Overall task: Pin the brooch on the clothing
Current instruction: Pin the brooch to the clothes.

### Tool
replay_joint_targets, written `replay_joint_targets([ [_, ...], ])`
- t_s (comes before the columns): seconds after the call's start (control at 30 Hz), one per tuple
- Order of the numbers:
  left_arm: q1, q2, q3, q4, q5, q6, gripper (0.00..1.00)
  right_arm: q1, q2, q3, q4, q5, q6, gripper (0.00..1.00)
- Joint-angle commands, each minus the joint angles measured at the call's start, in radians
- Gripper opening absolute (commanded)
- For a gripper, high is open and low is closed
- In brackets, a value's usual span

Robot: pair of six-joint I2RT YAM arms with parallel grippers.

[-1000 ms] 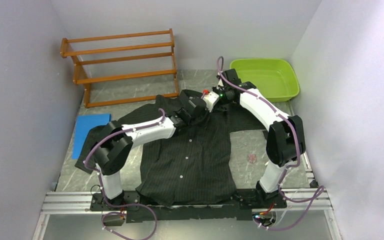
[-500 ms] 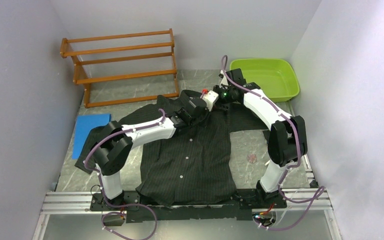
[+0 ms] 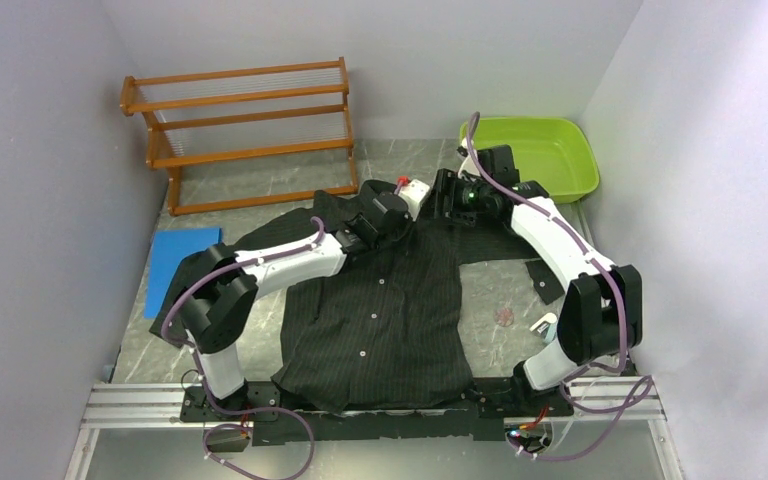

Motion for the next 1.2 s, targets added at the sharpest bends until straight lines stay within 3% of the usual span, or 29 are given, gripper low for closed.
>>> replay_joint_targets([
  [0.0,0.007,-0.077,0.020,-0.033,0.083,-0.042,0.03,-0.029,-0.088,-0.073,0.104,-0.038,-0.050,0.68],
  [0.4,0.042,-0.130,0.058,-0.138,0.268,-0.164,0.03,-0.039,-0.356,-0.362,0.471,-0.106,-0.054,0.70],
  [0.6,0.084,-0.167,0.038,-0.106,0.372,-0.231,0.03,-0.041,-0.403,-0.415,0.509,-0.143,-0.103,0.70],
  [0.83,0.147,-0.211,-0.024,0.004,0.536,-0.308,0.03,-0.046,-0.457,-0.487,0.591,-0.152,-0.098,0.61],
  [0.97,0.170,-0.210,-0.028,0.013,0.604,-0.330,0.03,-0.049,-0.487,-0.527,0.641,-0.161,-0.081,0.50],
  [1.17,0.187,-0.220,-0.041,0.074,0.666,-0.358,0.03,-0.049,-0.443,-0.512,0.645,-0.200,-0.079,0.42],
])
